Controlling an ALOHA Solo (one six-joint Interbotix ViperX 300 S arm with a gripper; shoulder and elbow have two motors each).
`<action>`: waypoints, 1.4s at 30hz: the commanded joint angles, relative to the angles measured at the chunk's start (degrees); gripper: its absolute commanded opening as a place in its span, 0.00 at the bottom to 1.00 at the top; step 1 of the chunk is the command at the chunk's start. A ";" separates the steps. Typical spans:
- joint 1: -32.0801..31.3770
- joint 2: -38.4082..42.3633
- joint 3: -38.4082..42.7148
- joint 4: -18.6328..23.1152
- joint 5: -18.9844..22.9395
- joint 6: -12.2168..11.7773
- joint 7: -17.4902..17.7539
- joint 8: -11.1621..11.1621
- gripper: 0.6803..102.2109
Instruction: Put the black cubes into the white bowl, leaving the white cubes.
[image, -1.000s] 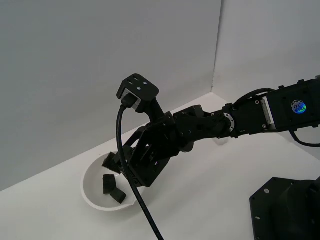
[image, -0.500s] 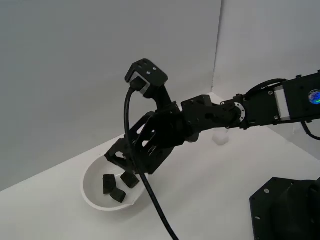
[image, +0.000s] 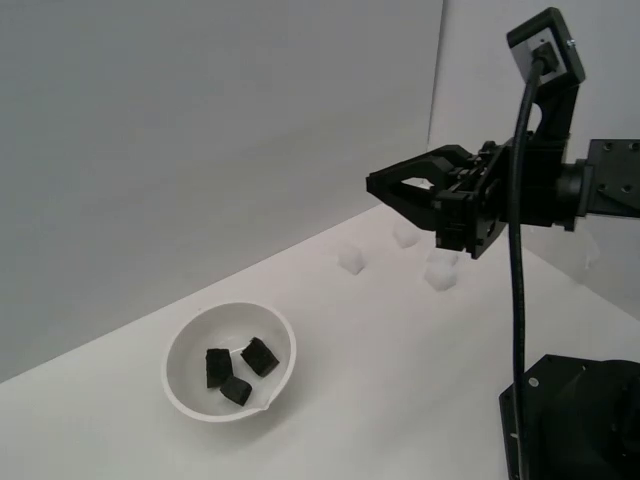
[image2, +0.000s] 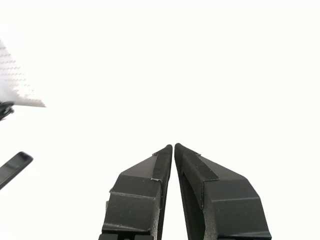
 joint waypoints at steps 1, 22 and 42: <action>3.69 4.13 4.13 0.53 0.53 0.44 3.69 0.35 0.02; 13.62 25.31 25.49 4.83 4.48 13.36 14.68 0.35 0.02; 18.19 46.93 46.93 6.59 6.24 15.03 20.39 0.00 0.02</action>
